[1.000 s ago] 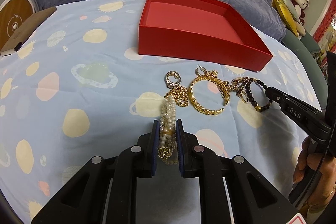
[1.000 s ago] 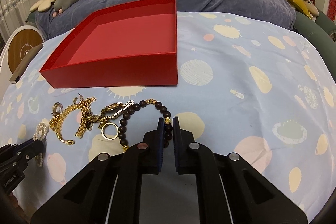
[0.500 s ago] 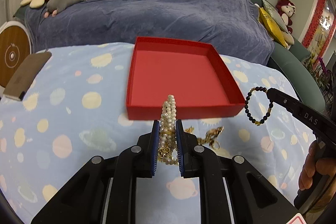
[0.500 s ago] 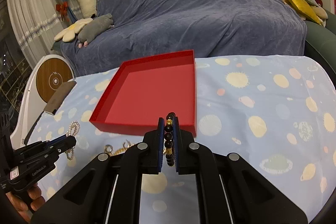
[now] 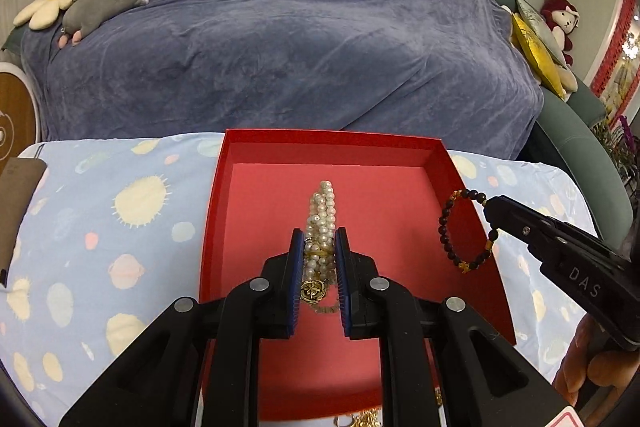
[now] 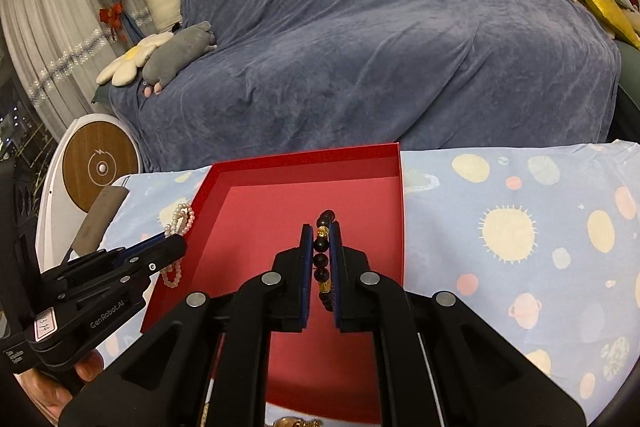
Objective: Organize jewelry
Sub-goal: 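Carry both bracelets over the red box and open both grippers to drop them, then withdraw both grippers from the box back toward the remaining gold jewelry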
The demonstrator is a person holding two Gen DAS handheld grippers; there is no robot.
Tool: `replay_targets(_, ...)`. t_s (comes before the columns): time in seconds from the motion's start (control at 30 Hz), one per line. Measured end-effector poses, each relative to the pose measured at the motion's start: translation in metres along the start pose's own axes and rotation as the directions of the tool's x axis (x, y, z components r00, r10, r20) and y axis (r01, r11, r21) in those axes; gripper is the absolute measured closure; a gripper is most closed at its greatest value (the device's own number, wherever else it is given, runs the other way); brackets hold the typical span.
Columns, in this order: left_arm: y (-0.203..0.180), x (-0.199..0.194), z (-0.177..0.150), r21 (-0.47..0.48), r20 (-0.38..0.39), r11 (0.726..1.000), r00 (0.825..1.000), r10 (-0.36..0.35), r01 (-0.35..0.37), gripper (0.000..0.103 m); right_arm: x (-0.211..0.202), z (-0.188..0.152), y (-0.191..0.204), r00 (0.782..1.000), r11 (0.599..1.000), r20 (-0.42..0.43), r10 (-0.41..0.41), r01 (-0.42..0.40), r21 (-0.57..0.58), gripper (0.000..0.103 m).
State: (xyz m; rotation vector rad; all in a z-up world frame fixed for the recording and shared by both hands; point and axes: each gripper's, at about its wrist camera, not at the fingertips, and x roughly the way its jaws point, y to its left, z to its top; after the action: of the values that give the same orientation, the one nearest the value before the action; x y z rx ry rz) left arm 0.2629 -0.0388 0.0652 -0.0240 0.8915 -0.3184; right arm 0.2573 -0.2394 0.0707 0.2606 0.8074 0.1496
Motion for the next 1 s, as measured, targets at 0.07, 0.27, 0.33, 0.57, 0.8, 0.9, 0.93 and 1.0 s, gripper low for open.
replay_targets(0.07, 0.0, 0.013, 0.003, 0.005, -0.01, 1.0, 1.0, 0.013, -0.013, 0.09, 0.013, 0.0, -0.003, 1.0, 1.0, -0.016, -0.016, 0.016, -0.002, 0.096)
replay_targets(0.27, 0.005, 0.039, 0.007, -0.008, -0.044, 0.999, 0.998, 0.044, -0.045, 0.087, 0.031, -0.002, -0.004, 0.998, 0.997, -0.036, -0.058, 0.056, -0.046, 0.089)
replay_targets(0.33, 0.01, 0.04, 0.009, -0.027, -0.041, 0.998, 0.998, 0.049, -0.05, 0.076, 0.023, -0.002, -0.003, 0.997, 0.996, -0.01, -0.075, 0.075, -0.053, 0.077)
replay_targets(0.57, 0.019, -0.013, -0.004, -0.046, 0.042, 0.994, 0.994, 0.101, -0.099, 0.044, -0.039, -0.021, 0.004, 0.997, 0.998, 0.062, -0.036, 0.039, -0.053, 0.059)
replay_targets(0.8, 0.026, -0.073, -0.056, -0.062, 0.054, 0.995, 0.995, 0.086, -0.083, 0.032, -0.093, -0.074, 0.012, 0.998, 0.999, 0.064, -0.018, 0.021, -0.047, 0.052)
replay_targets(0.9, 0.028, -0.089, -0.087, -0.056, 0.051, 0.992, 0.992, 0.116, -0.114, 0.032, -0.104, -0.097, 0.016, 0.999, 0.999, 0.045, -0.002, 0.004, -0.034, 0.052)
replay_targets(0.93, 0.029, -0.094, -0.096, -0.058, 0.047, 0.991, 0.991, 0.125, -0.122, 0.032, -0.106, -0.105, 0.019, 0.999, 0.999, 0.036, 0.003, -0.001, -0.036, 0.052)
replay_targets(1.0, 0.033, -0.1, -0.115, -0.067, 0.034, 0.989, 0.991, 0.132, -0.13, 0.032, -0.113, -0.12, 0.025, 0.999, 0.999, 0.036, -0.002, 0.004, -0.048, 0.052)
